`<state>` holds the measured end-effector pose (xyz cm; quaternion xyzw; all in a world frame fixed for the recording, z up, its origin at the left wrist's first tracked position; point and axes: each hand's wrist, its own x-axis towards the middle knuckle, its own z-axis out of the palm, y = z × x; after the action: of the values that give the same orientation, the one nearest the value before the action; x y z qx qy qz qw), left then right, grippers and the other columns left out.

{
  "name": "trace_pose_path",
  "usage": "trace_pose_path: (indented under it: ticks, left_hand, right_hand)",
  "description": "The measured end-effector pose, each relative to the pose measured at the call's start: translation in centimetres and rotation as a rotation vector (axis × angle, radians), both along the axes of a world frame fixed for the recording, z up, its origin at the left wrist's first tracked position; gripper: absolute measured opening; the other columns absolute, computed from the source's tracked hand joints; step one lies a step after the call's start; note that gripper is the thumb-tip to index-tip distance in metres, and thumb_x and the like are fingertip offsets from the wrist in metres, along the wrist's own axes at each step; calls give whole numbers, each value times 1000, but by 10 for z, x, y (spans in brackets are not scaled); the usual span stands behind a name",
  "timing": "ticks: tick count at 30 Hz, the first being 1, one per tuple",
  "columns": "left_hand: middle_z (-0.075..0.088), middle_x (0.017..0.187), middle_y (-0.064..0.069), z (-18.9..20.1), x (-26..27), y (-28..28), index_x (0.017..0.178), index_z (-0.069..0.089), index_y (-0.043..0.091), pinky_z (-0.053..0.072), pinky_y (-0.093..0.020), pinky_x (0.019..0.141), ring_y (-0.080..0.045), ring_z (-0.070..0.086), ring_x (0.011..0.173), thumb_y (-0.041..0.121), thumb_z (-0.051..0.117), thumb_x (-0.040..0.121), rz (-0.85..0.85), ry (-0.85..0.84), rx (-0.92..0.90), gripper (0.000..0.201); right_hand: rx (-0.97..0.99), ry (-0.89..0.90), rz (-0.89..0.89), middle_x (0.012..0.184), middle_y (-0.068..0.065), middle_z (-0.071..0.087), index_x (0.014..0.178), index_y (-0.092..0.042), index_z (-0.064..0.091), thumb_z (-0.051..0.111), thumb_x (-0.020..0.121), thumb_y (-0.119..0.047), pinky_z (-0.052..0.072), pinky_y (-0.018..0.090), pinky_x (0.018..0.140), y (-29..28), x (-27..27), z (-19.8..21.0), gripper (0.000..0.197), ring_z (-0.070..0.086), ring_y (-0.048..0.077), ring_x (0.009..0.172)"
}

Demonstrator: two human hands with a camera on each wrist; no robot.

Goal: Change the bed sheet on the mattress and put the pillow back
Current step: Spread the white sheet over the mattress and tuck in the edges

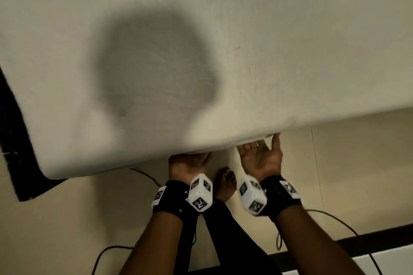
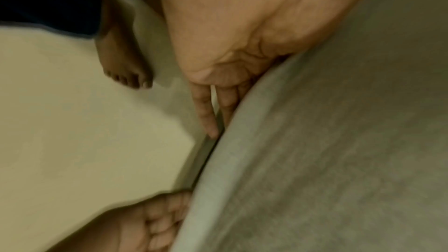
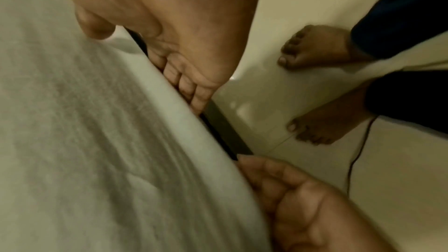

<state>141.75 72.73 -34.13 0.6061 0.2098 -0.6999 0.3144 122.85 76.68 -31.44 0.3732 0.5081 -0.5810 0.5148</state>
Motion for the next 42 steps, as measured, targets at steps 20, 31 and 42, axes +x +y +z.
trace_pose_path:
  ticks: [20,31,42]
  left_hand:
    - [73,77,-12,48,231,-38,89,62,4,53,-42,86,-25,73,72,-7,39,96,-189,-290,15,27]
    - [69,76,-6,14,241,-46,76,67,11,42,-53,103,-26,64,78,11,39,85,164,-45,82,30]
    - [68,64,-7,10,241,-38,56,71,8,58,-39,75,-23,68,61,4,69,39,71,8,-5,18]
  right_hand:
    - [211,229,357,105,14,72,109,-8,69,50,96,-9,54,37,82,-22,193,21,22,68,34,105]
    - [299,351,8,96,8,65,118,-16,63,40,99,-7,50,29,65,-33,188,-13,31,62,25,80]
    - [220,181,66,77,10,60,72,-8,52,39,76,11,55,41,86,-28,176,-11,24,59,28,84]
